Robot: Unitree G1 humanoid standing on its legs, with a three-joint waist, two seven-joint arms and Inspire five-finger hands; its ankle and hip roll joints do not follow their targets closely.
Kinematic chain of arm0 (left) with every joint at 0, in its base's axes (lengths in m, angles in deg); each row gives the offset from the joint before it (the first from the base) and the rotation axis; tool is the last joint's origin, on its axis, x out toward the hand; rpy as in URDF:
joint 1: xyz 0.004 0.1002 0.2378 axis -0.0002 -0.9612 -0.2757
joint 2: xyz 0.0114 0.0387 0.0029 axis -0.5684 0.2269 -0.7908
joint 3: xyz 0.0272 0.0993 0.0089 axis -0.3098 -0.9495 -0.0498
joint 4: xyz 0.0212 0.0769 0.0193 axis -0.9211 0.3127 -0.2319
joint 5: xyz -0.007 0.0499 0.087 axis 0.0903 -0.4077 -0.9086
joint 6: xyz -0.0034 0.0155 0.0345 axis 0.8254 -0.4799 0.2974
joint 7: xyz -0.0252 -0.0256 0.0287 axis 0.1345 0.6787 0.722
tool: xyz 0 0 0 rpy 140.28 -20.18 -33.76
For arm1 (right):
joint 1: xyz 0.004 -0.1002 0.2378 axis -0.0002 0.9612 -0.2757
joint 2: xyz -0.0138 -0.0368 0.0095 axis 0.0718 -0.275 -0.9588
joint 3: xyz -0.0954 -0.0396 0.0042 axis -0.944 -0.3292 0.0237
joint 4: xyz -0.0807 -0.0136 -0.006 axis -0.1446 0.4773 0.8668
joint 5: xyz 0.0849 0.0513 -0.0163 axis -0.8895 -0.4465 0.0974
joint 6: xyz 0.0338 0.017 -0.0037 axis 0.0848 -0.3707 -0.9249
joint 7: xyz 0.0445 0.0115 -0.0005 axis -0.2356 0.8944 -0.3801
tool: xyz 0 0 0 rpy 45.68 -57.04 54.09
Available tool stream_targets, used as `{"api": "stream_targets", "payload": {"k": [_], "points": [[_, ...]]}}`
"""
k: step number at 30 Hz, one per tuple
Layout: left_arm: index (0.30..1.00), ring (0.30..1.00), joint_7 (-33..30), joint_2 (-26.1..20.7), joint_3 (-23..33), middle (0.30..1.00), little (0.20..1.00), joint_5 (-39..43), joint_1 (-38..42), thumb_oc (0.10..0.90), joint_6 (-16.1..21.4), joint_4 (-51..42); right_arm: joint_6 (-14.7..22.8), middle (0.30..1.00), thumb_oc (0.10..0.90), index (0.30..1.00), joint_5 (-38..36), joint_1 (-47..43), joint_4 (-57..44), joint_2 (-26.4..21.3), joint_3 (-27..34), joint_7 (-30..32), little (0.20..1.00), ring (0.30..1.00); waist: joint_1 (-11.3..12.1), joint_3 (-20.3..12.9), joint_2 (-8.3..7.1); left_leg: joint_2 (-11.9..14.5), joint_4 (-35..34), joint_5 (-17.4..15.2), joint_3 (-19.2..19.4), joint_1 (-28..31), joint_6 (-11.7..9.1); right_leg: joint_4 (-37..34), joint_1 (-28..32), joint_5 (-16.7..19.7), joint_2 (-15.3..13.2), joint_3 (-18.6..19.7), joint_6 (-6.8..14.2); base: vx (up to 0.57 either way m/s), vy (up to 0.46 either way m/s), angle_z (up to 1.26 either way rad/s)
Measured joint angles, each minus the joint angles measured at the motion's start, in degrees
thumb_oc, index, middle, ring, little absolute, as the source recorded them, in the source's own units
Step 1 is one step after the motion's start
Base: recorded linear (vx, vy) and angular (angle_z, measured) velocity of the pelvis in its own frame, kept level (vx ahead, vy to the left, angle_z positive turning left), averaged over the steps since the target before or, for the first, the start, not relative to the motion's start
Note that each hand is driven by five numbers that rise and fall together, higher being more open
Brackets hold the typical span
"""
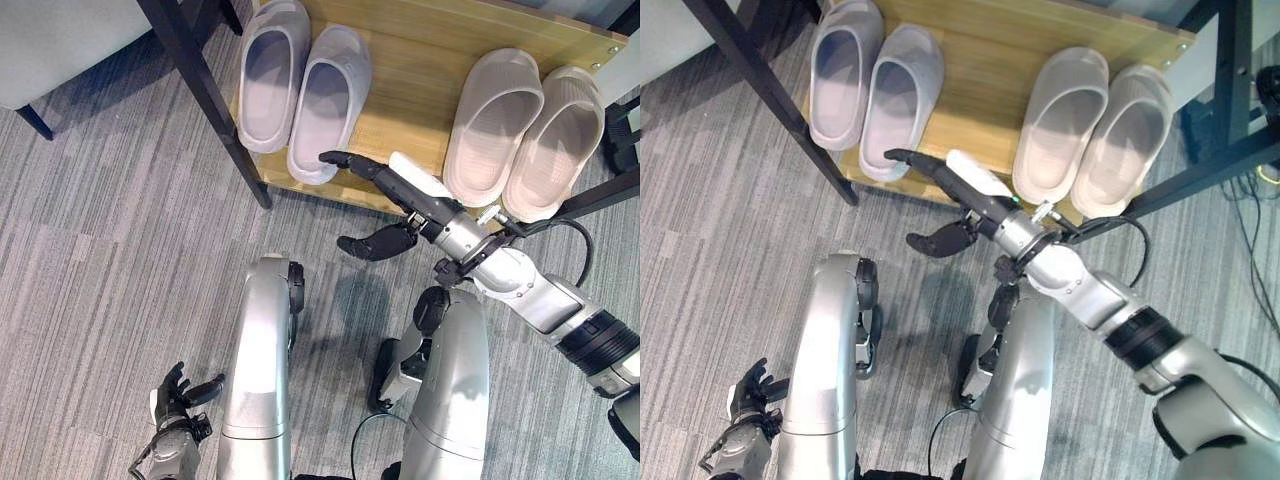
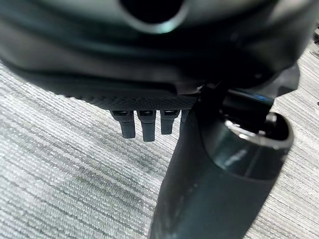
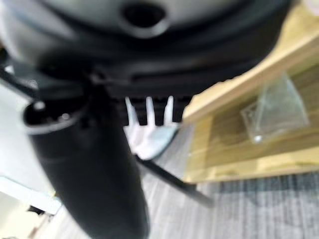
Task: Arrange the slippers neatly on the shoe rack.
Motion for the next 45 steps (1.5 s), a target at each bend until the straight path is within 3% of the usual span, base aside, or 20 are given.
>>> {"api": "stream_targets", "payload": {"k": [25, 45], "points": [[0.900, 0.900, 0.0, 0.0, -0.4, 0.900, 0.900, 0.5, 0.0, 0.800, 0.3, 1.8, -0.2, 0.900, 0.800, 0.900, -0.2, -7.8, 10.2, 2.4, -2.2, 3.3, 0.900, 0.900, 1.0, 0.0, 0.23, -0.6, 0.1, 0.0, 0.0, 0.0, 0.0, 0.1, 0.3, 0.0, -0.4, 0.0, 0.1, 0.00, 0.000, 0.00], [0.900, 0.900, 0.0, -0.1, -0.8, 0.900, 0.900, 0.5, 0.0, 0.800, 0.9, 3.7, -0.6, 0.900, 0.800, 0.900, 0.4, -17.6, 20.2, 2.6, -9.2, 5.1, 0.900, 0.900, 1.4, -0.1, 0.72, -0.7, 0.3, 0.0, 0.1, -0.1, 0.0, 0.6, 0.3, -0.3, -0.6, 0.2, 0.4, 0.00, 0.000, 0.00]]}}
